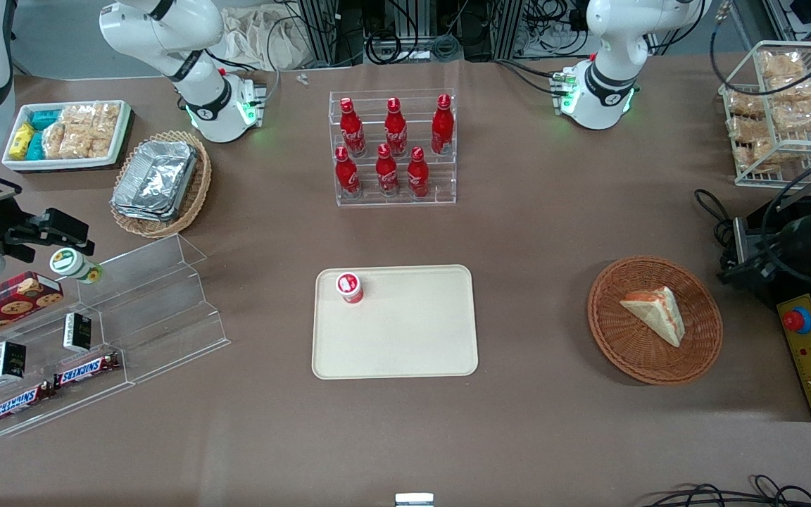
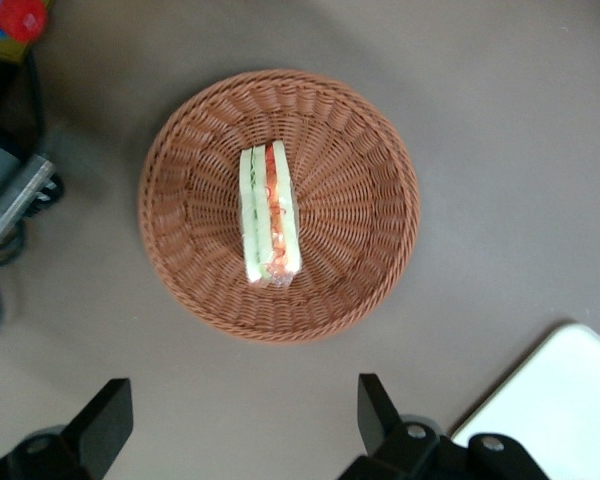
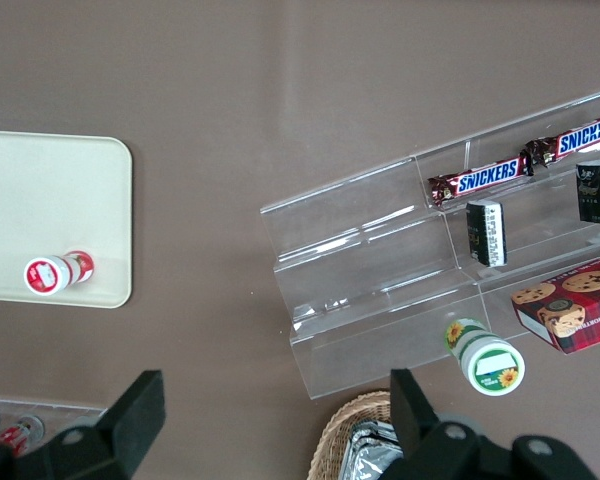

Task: Place sandwich from basket to tray
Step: 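Move the left gripper down over the wrapped sandwich in the wicker basket, then close the left gripper on the wrapped sandwich and lift it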

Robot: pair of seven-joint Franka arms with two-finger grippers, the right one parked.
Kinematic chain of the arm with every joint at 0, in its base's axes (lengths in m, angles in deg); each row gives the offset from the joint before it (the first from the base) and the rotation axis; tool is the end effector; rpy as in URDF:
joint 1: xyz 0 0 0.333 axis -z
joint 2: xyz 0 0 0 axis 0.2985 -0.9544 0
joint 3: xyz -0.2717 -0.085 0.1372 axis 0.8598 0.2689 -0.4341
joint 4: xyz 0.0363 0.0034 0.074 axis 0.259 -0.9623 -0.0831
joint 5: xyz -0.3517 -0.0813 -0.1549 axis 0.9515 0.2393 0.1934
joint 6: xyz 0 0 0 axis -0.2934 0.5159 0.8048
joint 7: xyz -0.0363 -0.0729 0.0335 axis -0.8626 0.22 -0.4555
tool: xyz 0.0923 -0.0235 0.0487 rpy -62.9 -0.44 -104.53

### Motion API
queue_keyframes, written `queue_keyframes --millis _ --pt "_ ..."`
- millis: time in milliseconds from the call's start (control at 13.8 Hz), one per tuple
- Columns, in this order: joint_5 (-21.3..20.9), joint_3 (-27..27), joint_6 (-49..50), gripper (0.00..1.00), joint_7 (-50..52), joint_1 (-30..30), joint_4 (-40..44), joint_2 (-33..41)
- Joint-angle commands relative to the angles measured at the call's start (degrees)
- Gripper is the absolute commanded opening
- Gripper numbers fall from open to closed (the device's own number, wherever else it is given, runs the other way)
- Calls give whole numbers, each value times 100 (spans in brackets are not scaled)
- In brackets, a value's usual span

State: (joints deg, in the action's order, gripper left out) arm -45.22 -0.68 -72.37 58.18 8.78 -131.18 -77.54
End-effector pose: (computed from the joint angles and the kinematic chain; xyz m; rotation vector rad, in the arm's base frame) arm 0.6232 0.0398 0.4734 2.8825 1.0144 -0.1414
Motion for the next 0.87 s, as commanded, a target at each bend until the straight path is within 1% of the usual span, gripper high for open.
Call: queue_keyframes --millis 0,145,217,435,797 --pt "-82 22 -1047 100 511 14 -803 -131" --pt "-91 22 -2040 100 950 32 -1226 -473" --pt "-91 22 -2289 100 1091 32 -1306 -649" --pt "-91 13 -2589 100 1207 6 -1377 -1027" --pt "-99 4 -3010 99 1224 41 -1491 -1406"
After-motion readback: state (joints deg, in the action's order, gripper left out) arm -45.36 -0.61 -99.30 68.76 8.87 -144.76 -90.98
